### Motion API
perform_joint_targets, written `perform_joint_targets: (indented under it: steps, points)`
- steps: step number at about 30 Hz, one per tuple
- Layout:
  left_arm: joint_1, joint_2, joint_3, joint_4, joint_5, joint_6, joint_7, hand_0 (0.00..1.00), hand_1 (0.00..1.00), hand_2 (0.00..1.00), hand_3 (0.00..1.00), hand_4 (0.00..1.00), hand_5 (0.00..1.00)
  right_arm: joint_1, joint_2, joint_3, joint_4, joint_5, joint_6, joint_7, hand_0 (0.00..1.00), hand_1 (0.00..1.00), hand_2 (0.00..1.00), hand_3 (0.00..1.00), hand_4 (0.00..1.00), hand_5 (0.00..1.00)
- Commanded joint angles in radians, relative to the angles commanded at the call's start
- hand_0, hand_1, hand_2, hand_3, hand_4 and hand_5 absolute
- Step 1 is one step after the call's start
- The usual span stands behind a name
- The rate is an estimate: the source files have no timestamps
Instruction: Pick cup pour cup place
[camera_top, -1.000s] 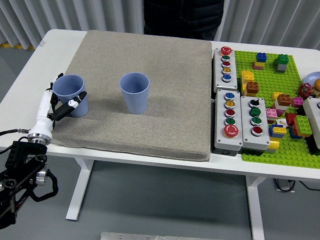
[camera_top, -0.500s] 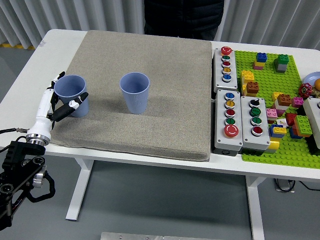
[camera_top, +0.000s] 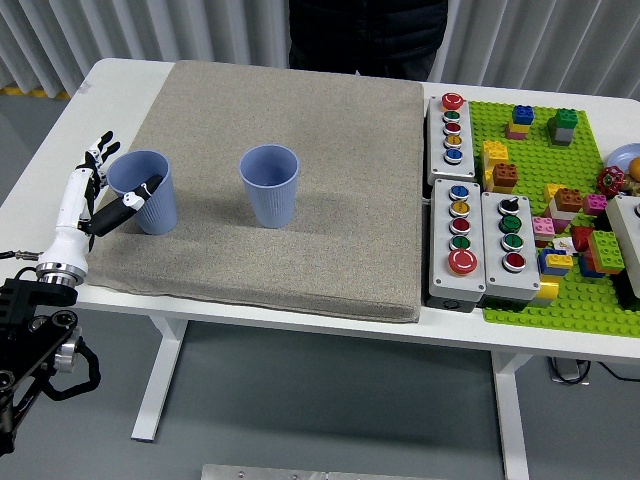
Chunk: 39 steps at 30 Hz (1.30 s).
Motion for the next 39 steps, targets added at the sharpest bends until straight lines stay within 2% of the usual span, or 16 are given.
perform_joint_targets:
  steps: [1,6,7,11,12,13,15,18,19,22,25,30,34,39]
  points:
    - [0.004,-0.001,-0.012,-0.006,0.002,0.0,0.001,0.82,0.834,0.998,0.998,0.998,0.608,0.0,0.0,0.001,0.0,-0.001,0.0,0.0,0.723,0.689,0.735,0.695,0.307,0.293]
    - [0.017,-0.004,-0.056,-0.045,-0.002,-0.003,0.004,0.82,0.834,0.998,0.998,0.998,0.608,0.0,0.001,0.002,0.0,-0.003,0.0,0.0,0.723,0.689,0.735,0.695,0.307,0.293]
    - [0.019,-0.005,-0.072,-0.061,-0.004,-0.007,0.005,0.844,0.844,0.998,0.998,0.998,0.791,0.0,0.001,0.001,0.0,-0.001,-0.001,0.0,0.722,0.689,0.735,0.696,0.308,0.292]
    - [0.015,-0.005,-0.105,-0.096,-0.029,-0.016,0.01,0.844,0.844,0.998,0.998,0.998,0.791,0.001,0.001,0.003,0.0,-0.004,0.0,0.0,0.722,0.689,0.735,0.696,0.308,0.292]
    - [0.008,-0.004,-0.126,-0.111,-0.052,-0.029,0.026,0.844,0.844,0.998,0.998,0.998,0.791,0.002,0.001,0.002,0.0,-0.003,0.0,0.0,0.722,0.689,0.735,0.696,0.308,0.292]
    - [-0.002,-0.004,-0.142,-0.116,-0.074,-0.039,0.04,0.866,0.855,0.998,0.998,0.943,0.998,0.002,0.0,0.002,0.0,-0.002,0.0,0.001,0.722,0.689,0.736,0.696,0.308,0.291]
    - [-0.014,-0.003,-0.157,-0.116,-0.1,-0.051,0.055,0.866,0.855,0.998,0.998,0.943,0.998,0.002,0.0,0.001,0.0,-0.001,0.0,0.001,0.722,0.689,0.736,0.696,0.308,0.291]
    - [-0.041,0.001,-0.176,-0.098,-0.198,-0.079,0.083,0.866,0.855,0.998,0.998,0.943,0.998,0.003,-0.002,-0.003,0.0,0.003,0.0,0.003,0.722,0.689,0.736,0.696,0.308,0.291]
    - [-0.054,0.006,-0.184,-0.084,-0.231,-0.091,0.087,0.866,0.849,0.987,0.98,0.82,0.998,0.003,-0.002,-0.006,0.0,0.007,0.0,0.003,0.722,0.689,0.735,0.696,0.31,0.29]
    - [-0.08,0.017,-0.195,-0.054,-0.356,-0.113,0.092,0.866,0.849,0.987,0.98,0.82,0.998,0.003,-0.003,-0.01,0.0,0.014,-0.001,0.005,0.722,0.689,0.735,0.696,0.31,0.29]
    - [-0.11,0.03,-0.2,-0.016,-0.472,-0.156,0.093,0.864,0.845,0.977,0.978,0.814,0.998,0.005,-0.005,-0.013,0.0,0.016,0.0,0.006,0.722,0.689,0.736,0.696,0.312,0.291]
    - [-0.144,0.044,-0.196,0.031,-0.606,-0.215,0.089,0.864,0.845,0.977,0.978,0.814,0.998,0.007,-0.007,-0.02,0.0,0.023,-0.001,0.006,0.722,0.689,0.736,0.696,0.312,0.291]
    - [-0.154,0.047,-0.193,0.048,-0.655,-0.223,0.088,0.863,0.85,0.978,0.978,0.814,0.998,0.009,-0.007,-0.022,0.0,0.023,-0.001,0.005,0.722,0.689,0.735,0.697,0.313,0.289]
    - [-0.148,0.045,-0.2,0.052,-0.604,-0.212,0.09,0.862,0.848,0.98,0.979,0.815,0.998,0.003,-0.007,-0.021,0.0,0.02,-0.001,0.005,0.722,0.689,0.735,0.697,0.314,0.29]
